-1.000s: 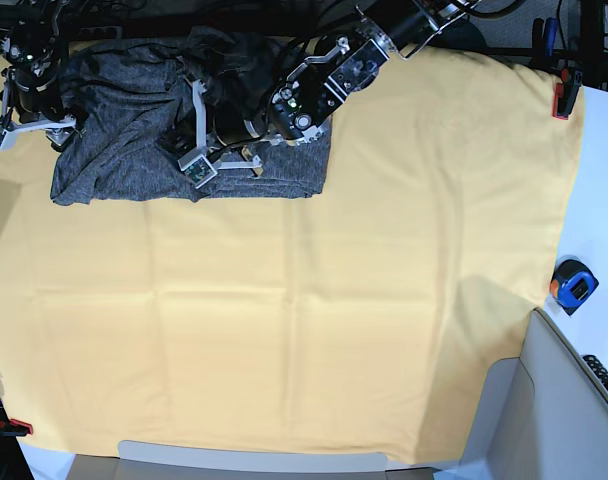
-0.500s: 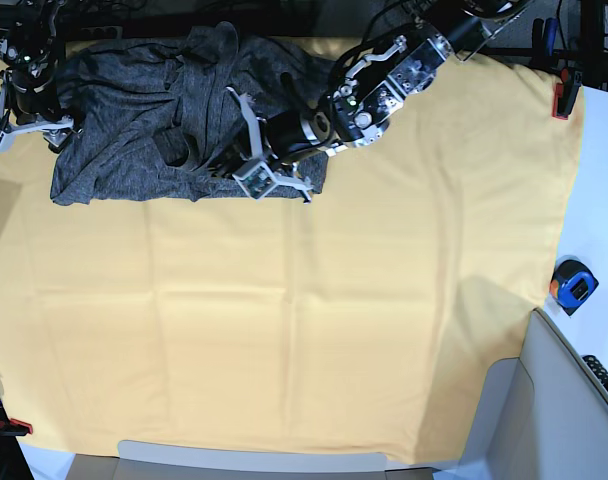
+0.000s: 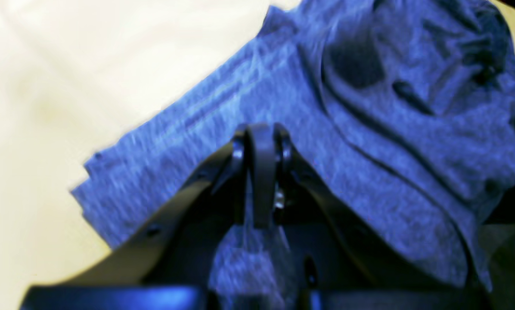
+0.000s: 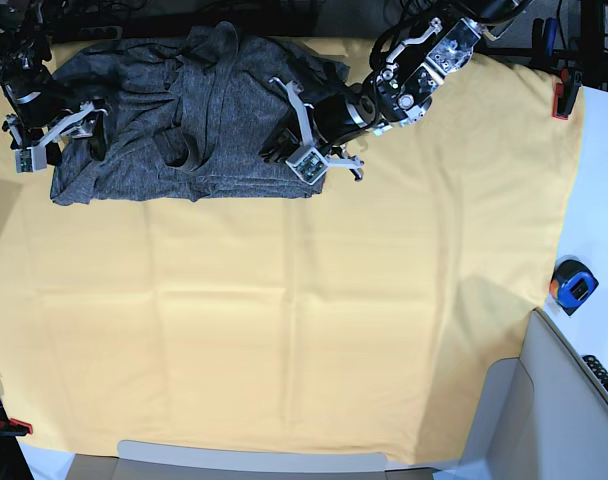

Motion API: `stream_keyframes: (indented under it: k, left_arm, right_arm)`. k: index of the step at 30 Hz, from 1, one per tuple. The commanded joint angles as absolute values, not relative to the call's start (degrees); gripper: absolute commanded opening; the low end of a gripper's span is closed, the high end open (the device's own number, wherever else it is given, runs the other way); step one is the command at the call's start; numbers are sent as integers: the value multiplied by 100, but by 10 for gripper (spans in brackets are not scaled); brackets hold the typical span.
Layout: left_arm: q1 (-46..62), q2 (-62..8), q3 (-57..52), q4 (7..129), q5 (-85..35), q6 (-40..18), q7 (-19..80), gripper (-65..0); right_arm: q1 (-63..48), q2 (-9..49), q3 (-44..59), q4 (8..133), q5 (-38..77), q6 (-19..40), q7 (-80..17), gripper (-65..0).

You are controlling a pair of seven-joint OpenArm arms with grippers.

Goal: Fold the T-shirt properly
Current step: 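Press the grey shirt bundle flat with the left gripper while right gripper holds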

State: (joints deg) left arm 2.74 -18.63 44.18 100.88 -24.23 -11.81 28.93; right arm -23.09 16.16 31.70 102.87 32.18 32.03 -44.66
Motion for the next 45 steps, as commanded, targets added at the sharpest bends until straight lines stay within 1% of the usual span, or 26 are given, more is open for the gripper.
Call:
stream_keyframes:
  k: [1, 4, 7, 10, 15, 20, 26, 37, 45]
  left_arm:
    - [207, -1842, 4409, 10202, -2457, -1209, 2747, -650]
    - [207, -1842, 4409, 10202, -2448, -1209, 2747, -650]
    - [207, -1842, 4409, 10202, -2448, -1209, 2747, -650]
    - [215, -1842, 4409, 10202, -2448, -1209, 2747, -650]
    - [312, -1903, 4409, 10202, -2448, -1209, 2747, -650]
    - [330, -1895, 4409, 10202, -2448, -1200, 2747, -650]
    - [338, -1903, 4409, 10202, -2448, -1200, 2747, -650]
    - [418, -1895, 4409, 10202, -2448, -1191, 2747, -650]
    - [418, -1895, 4409, 10202, -2448, -1191, 2747, -650]
  right_arm:
    - [-2299, 1736, 3424, 10369, 3310, 3248, -4602, -180]
    - [-2105, 1692, 4031, 10114, 3521, 3530, -5200, -180]
    - [-1859, 1692, 4804, 9341, 3653, 3820, -5596, -181]
    - [-1631, 1727, 5244, 8611, 3679, 4000, -5815, -181]
    - [-1499, 1692, 5235, 8409, 3714, 4000, -5956, -181]
    - [-1393, 1754, 5244, 8418, 4523, 4000, -6387, -182]
    - [-1393, 1991, 5244, 8418, 5473, 4000, -6835, -183]
    - [-1262, 1991, 5182, 8418, 5543, 4000, -6879, -184]
    - [-840, 1938, 4259, 8374, 5613, 4000, -6879, -185]
